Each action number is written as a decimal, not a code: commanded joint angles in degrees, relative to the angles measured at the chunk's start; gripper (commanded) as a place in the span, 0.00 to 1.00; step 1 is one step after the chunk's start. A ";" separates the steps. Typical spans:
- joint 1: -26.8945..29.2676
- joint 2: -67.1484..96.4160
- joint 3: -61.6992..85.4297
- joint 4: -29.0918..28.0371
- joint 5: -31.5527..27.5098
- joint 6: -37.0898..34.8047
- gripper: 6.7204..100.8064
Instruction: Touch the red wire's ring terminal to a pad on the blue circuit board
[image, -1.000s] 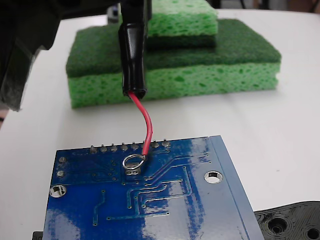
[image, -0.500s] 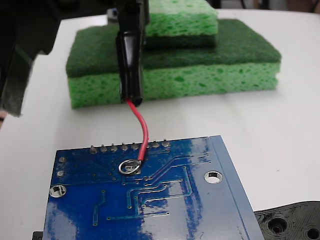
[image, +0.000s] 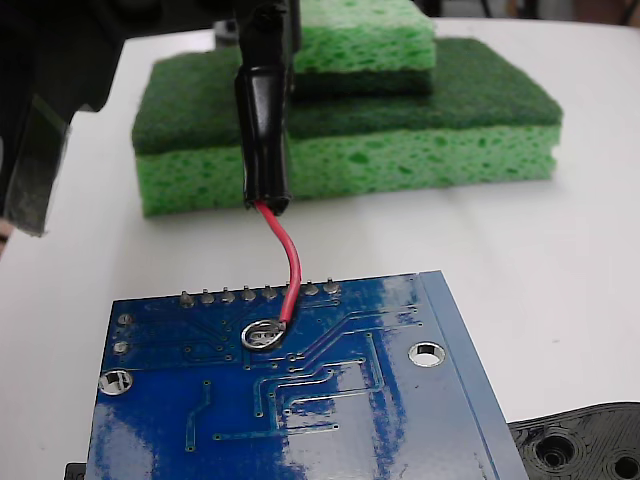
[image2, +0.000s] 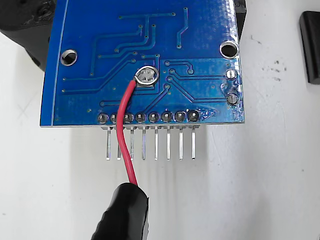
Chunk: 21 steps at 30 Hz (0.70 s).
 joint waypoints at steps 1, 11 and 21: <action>0.00 0.35 -0.26 -0.26 -0.18 0.09 0.99; -1.41 8.53 2.46 -1.23 0.79 0.97 0.99; -4.31 30.67 16.96 0.00 3.43 4.39 0.99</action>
